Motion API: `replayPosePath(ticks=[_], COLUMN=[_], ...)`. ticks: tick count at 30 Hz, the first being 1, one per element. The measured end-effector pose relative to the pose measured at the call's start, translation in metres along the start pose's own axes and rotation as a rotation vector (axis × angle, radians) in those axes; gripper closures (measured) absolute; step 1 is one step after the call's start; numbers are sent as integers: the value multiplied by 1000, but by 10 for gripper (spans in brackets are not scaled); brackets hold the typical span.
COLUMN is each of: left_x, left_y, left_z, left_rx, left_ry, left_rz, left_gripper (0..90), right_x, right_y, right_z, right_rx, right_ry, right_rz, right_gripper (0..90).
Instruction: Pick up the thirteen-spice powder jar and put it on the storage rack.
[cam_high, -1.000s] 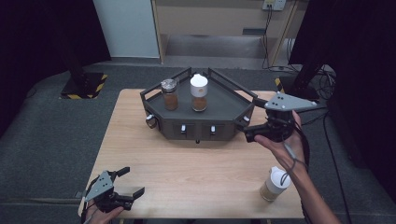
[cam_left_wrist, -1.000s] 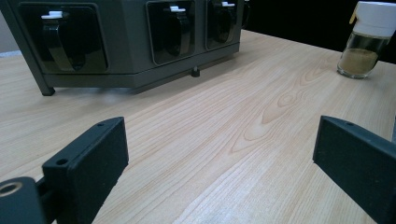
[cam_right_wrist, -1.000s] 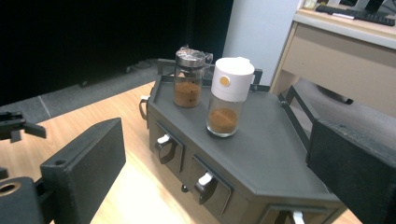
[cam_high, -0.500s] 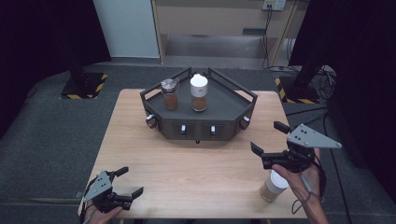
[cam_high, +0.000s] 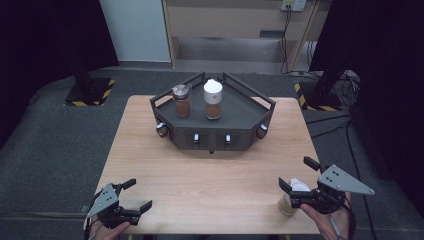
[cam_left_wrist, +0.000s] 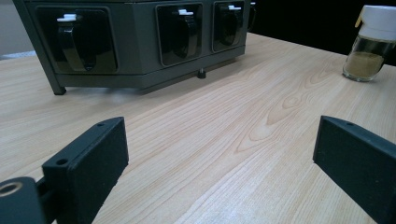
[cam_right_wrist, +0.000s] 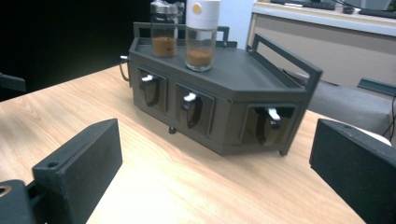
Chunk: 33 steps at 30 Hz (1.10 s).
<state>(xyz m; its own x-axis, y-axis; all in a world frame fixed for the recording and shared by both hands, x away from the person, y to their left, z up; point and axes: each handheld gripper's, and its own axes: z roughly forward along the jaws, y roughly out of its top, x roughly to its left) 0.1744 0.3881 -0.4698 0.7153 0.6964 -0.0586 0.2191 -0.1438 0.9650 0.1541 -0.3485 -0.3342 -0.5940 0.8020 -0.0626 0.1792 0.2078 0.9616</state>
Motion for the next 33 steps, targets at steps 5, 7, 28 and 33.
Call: replayPosePath(ticks=[5, 7, 28, 33], left_x=[0, 0, 0, -1], left_y=[1, 0, 1, 1], left_z=[1, 1, 1, 0], left_rx=[5, 5, 4, 5], left_ry=[-1, -1, -2, 0], left_rz=[-1, -2, 5, 3], left_gripper=[22, 21, 22, 21], right_x=[0, 1, 12, 11], right_y=[-22, -30, -69, -69], right_z=[-10, -14, -27, -28], right_rx=[-15, -28, -46, -45], right_ry=[-17, -25, -81, -89], right_rz=[25, 35, 60, 65], right_gripper=[18, 16, 18, 18])
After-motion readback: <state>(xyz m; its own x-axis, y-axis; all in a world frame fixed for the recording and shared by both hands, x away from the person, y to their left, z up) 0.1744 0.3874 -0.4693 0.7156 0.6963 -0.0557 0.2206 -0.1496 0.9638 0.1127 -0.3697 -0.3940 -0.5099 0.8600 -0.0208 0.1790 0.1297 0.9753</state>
